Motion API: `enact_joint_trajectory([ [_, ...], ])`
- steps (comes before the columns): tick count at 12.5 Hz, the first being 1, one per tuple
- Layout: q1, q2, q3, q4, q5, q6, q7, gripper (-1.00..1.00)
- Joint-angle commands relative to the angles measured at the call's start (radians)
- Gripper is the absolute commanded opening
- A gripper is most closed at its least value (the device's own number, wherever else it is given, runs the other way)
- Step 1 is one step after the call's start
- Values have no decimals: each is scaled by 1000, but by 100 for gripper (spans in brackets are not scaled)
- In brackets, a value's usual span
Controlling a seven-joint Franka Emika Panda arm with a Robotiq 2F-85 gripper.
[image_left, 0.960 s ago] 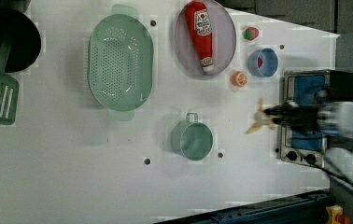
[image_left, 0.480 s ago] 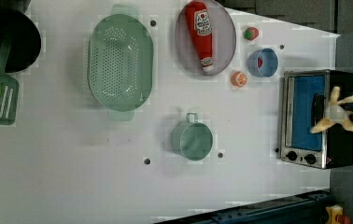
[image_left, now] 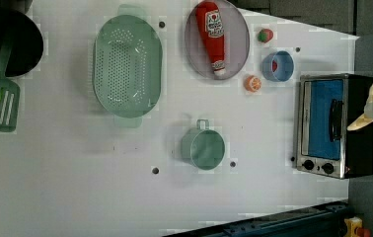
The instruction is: Pick banana from table and place on oven.
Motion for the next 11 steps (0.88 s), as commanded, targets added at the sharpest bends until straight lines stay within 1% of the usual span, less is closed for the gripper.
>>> enact_joint_trajectory([
  [1,-30,60,-136,2,-7,-19,-137,-47],
  [4,-36,118,-251,2,-21,30,-313,-47],
  [7,-39,199,-358,2,-21,145,-546,-47],
  [9,-43,261,-422,2,-20,234,-656,-47],
  [11,-46,315,-466,2,-13,289,-748,-47],
])
